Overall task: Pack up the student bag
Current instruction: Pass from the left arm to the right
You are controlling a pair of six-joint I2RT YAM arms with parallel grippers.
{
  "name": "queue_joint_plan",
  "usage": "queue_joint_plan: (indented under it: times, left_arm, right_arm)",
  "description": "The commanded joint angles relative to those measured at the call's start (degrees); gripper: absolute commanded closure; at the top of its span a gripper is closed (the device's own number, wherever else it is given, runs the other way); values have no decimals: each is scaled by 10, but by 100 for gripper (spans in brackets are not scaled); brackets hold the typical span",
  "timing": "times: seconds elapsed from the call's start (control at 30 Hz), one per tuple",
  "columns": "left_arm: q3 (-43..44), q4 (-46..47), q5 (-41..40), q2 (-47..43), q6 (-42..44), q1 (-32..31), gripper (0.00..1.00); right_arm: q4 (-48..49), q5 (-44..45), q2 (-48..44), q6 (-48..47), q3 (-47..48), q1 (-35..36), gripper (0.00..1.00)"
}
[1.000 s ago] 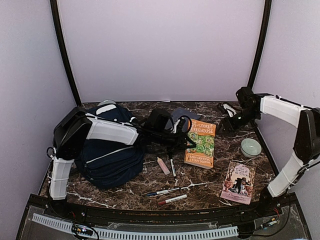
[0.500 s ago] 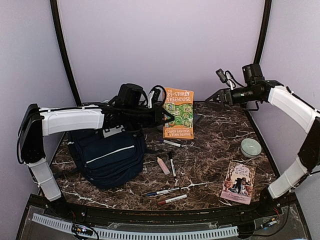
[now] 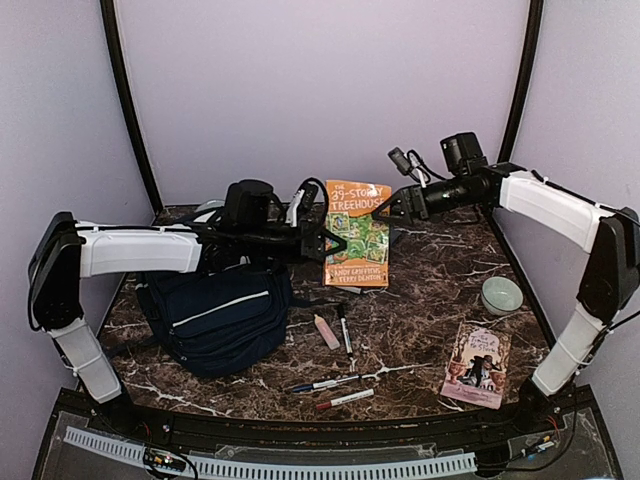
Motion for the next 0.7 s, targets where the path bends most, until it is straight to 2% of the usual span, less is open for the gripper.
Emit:
queue_joint_plan:
  times: [0.0,0.1,0.2,0.37,0.5,0.67]
  left_arm:
    - [-29,186,58,-59,-23,-2,100]
    - [-48,246,73,-61,-36,-2,100]
    - [-66,294,77,-59,-48,-2,100]
    - [-96,369,71,-48,-72,3,100]
    - [-107,410,69,-36,-95,5,100]
    - [-109,413,67,-29,-100,5,100]
  right_arm:
    - [43,-2,3,25,-26,9,0]
    - [54,-27,0,31,-42,9,1]
    - [71,-110,-3,41,-58,9,4]
    - [184,-192,-29,125,-113,10,13]
    - [255,-226,-44,185,-146,13,21]
    - [301,-235,-55,227,-163,14,32]
